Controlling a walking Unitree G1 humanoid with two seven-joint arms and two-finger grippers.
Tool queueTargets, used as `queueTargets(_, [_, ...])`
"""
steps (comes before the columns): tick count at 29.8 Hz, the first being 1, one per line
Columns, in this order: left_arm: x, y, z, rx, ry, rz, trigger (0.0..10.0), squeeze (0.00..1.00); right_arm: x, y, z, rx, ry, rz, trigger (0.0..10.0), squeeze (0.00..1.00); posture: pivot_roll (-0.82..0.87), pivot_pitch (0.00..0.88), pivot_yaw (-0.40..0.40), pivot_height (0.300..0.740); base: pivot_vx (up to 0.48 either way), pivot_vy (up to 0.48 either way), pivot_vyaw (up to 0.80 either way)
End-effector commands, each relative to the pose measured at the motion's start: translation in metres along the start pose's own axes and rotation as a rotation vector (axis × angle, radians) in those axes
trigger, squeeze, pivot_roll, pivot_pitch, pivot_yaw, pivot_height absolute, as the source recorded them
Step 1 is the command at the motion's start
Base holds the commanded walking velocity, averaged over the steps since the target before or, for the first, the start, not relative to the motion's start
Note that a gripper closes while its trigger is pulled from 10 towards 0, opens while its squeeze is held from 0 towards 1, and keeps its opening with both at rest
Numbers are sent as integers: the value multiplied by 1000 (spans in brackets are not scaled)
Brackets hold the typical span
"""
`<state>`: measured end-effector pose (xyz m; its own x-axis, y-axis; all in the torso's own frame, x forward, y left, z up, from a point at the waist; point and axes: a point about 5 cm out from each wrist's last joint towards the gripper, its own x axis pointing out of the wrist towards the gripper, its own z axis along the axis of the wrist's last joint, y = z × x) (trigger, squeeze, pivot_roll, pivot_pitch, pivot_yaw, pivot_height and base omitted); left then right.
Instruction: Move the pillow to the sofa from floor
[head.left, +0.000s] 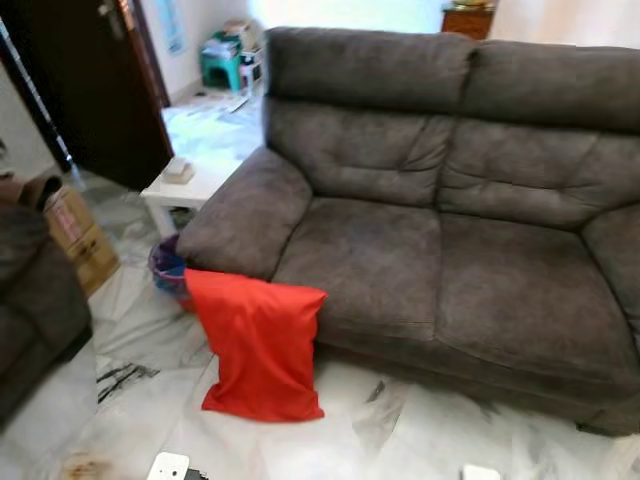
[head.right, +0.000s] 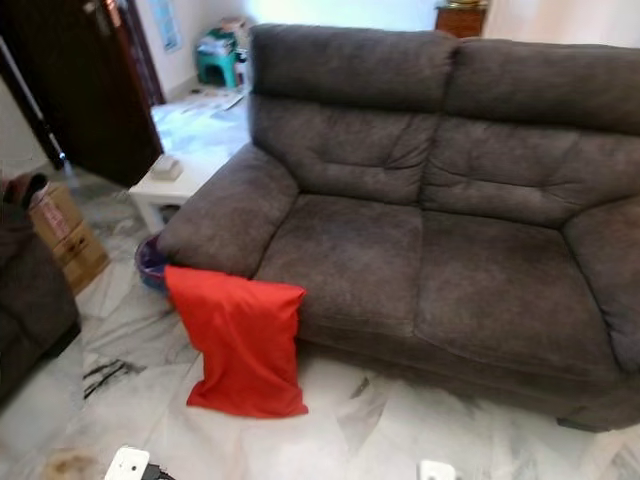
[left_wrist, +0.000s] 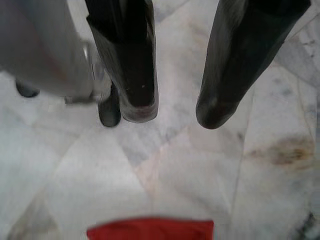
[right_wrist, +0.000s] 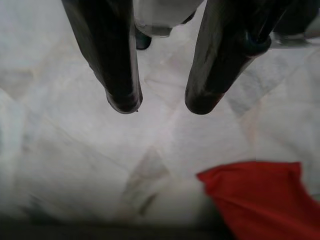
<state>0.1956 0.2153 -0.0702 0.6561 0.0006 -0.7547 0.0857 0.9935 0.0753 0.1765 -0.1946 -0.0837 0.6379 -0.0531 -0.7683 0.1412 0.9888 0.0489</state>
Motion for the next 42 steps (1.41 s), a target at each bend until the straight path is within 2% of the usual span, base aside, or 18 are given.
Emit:
queueTargets(1, [-1,0,-3,-7,5,0,10000,0,-1,-2,-2,11,-1,-7,10000,0,-27,19,51,740,0,0,694])
queueTargets(4, [-1,0,-2,-16,-4,1,10000,0,0,-1,0,12,-11,-3,10000,0,-25,21,52,740,0,0,690])
queueTargets(5, [0,-1,5,-43,-38,-1,10000,0,1,0,5,18,-35,-6,10000,0,-25,22,54,740,0,0,569])
queueTargets(7, [3,1,24,-26,-130,16,10000,0,2,-2,17,31,-98,-14,10000,0,-18,24,55,740,0,0,0])
queueTargets(8, [3,1,24,-26,-130,16,10000,0,2,-2,17,31,-98,-14,10000,0,-18,24,55,740,0,0,0])
queueTargets(12, [3,0,62,82,-324,4,10000,0,2,-6,46,40,-259,4,10000,0,-21,24,60,740,0,0,0])
queueTargets(13, [2,-2,69,98,-364,-4,10000,0,1,-9,51,63,-296,3,10000,133,-25,24,62,740,0,0,0])
queueTargets(14, [1,-4,74,109,-391,-9,10000,0,0,-11,54,78,-323,1,10000,133,-25,24,62,740,0,0,0])
queueTargets(15, [0,-5,76,120,-413,-13,10000,0,0,-13,57,80,-343,-5,10000,812,-26,25,63,740,0,0,0])
queueTargets(16, [-1,-7,78,134,-443,-15,10000,0,-2,-15,61,73,-377,-8,10000,1000,-29,28,64,740,0,0,0])
queueTargets(18, [-3,-9,79,145,-471,-17,10000,0,-3,-17,64,61,-408,-10,10000,1000,-31,29,63,740,0,0,0])
queueTargets(23, [-13,-7,78,105,-576,19,10000,0,-11,-14,71,43,-528,21,10000,1000,-31,43,61,740,0,0,0])
queueTargets(26, [-17,-4,75,90,-596,32,10000,0,-13,-13,74,61,-570,25,10000,1000,-30,44,60,740,0,0,0])
queueTargets(31, [-20,-5,71,94,-606,36,10000,0,-14,-9,75,25,-589,33,10000,1000,-28,42,53,740,0,0,0])
queueTargets(38, [-25,-7,84,104,-677,29,10000,0,-20,-14,88,-17,-668,37,10000,1000,-27,49,50,740,0,0,0])
queueTargets(40, [-27,-9,88,131,-699,11,10000,0,-21,-13,92,-25,-685,47,10000,1000,-35,49,52,740,0,0,0])
queueTargets(42, [-30,-13,95,165,-735,-13,10000,0,-23,-8,99,-71,-719,76,10000,1000,-39,49,52,740,0,0,0])
